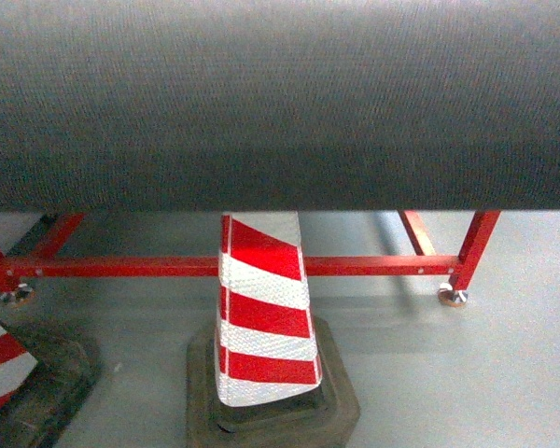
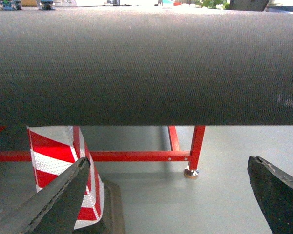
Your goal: Pick blue part to blue bin on bottom shelf
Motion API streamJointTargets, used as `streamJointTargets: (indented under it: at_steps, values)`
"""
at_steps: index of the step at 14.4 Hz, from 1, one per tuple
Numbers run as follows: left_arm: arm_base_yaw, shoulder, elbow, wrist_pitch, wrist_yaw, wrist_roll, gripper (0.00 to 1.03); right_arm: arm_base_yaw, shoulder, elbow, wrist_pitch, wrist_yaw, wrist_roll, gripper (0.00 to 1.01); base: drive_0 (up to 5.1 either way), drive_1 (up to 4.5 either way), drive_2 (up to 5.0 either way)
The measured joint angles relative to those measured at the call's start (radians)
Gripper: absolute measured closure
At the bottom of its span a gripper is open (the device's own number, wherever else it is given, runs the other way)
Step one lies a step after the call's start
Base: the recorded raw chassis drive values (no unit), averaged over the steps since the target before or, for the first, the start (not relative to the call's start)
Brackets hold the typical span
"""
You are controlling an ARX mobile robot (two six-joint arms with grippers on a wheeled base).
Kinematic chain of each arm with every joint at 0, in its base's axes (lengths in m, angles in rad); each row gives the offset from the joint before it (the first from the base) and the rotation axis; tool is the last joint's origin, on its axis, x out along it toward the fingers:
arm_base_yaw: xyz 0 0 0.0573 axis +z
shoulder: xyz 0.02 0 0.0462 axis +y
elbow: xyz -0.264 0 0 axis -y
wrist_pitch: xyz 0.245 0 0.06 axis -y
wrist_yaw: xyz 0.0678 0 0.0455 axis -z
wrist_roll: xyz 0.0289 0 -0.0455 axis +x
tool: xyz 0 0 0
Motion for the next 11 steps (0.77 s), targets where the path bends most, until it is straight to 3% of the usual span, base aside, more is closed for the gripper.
streamJointTargets:
  at_steps: [11]
  values:
    - [0.0,0.0,0.0,0.0,-0.001,0.0,0.05,0.0,0.0,0.0,-0.001,0.0,0.001,0.03,0.0,0.0,0.0]
